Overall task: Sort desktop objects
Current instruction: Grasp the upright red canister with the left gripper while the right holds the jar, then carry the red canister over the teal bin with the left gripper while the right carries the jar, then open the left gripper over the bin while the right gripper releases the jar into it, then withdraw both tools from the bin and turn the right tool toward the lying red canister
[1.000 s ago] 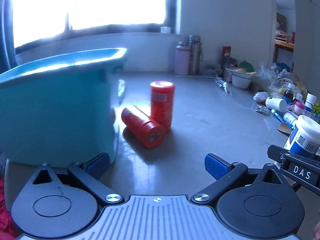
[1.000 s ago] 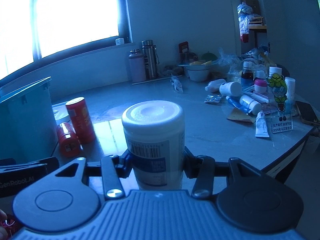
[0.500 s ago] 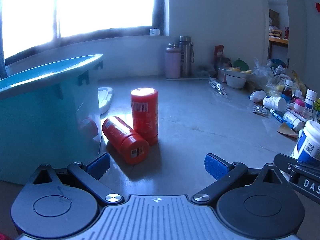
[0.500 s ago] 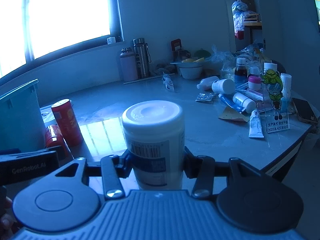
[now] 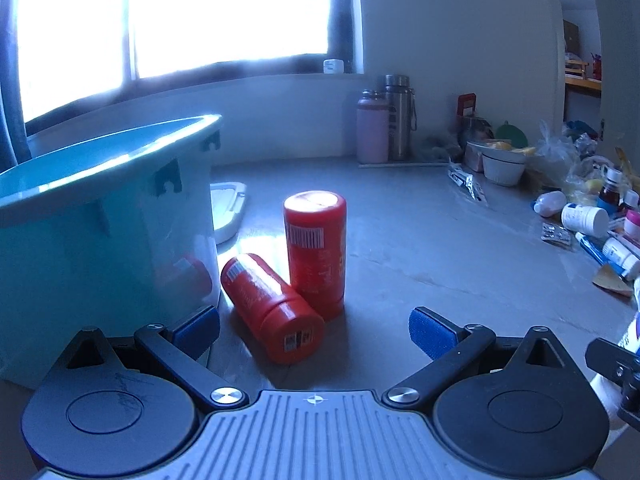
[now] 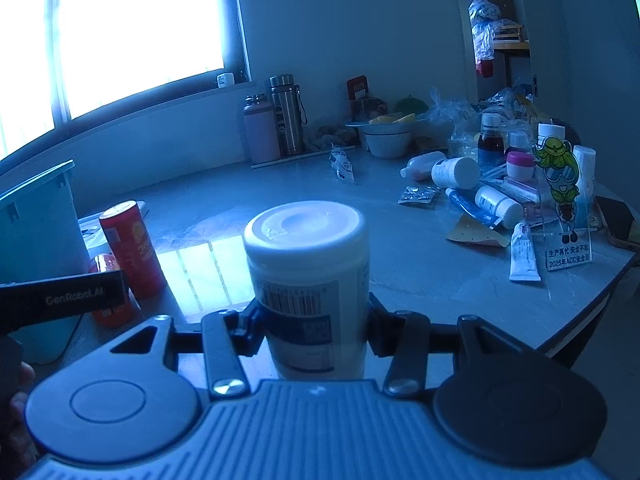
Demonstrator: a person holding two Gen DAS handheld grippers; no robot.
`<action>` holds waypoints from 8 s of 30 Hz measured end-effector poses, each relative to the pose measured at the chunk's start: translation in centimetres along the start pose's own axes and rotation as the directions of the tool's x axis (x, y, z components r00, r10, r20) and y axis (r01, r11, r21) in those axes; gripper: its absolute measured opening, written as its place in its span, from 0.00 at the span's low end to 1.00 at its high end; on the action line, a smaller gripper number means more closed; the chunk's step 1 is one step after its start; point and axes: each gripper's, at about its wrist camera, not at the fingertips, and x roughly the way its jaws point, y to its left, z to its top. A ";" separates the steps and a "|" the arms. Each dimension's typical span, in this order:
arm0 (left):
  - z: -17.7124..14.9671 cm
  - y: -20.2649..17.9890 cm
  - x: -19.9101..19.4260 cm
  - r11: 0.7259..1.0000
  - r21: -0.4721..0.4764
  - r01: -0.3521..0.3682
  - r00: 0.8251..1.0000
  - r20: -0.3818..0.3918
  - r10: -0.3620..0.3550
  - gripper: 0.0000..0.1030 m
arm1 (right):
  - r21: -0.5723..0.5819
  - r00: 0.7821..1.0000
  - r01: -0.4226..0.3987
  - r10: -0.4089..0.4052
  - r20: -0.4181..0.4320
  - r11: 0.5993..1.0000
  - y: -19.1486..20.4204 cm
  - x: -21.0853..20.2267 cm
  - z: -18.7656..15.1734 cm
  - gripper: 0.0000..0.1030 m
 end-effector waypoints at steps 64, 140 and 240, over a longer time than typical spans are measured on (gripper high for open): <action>5.8 -0.7 5.6 0.997 -0.013 0.073 0.995 0.066 -0.072 0.49 | -0.006 1.000 0.009 -0.009 0.024 1.000 0.7 1.7 2.5 0.48; 12.0 27.7 -12.0 0.945 -0.176 -0.274 0.952 0.092 0.293 0.49 | -0.269 0.860 -0.447 0.493 0.133 0.853 25.8 -2.0 10.2 0.47; -6.6 21.7 -21.2 0.978 -0.130 -0.165 0.985 0.025 0.170 0.98 | -0.163 0.992 -0.121 0.122 -0.002 0.979 12.7 -7.3 -2.5 1.00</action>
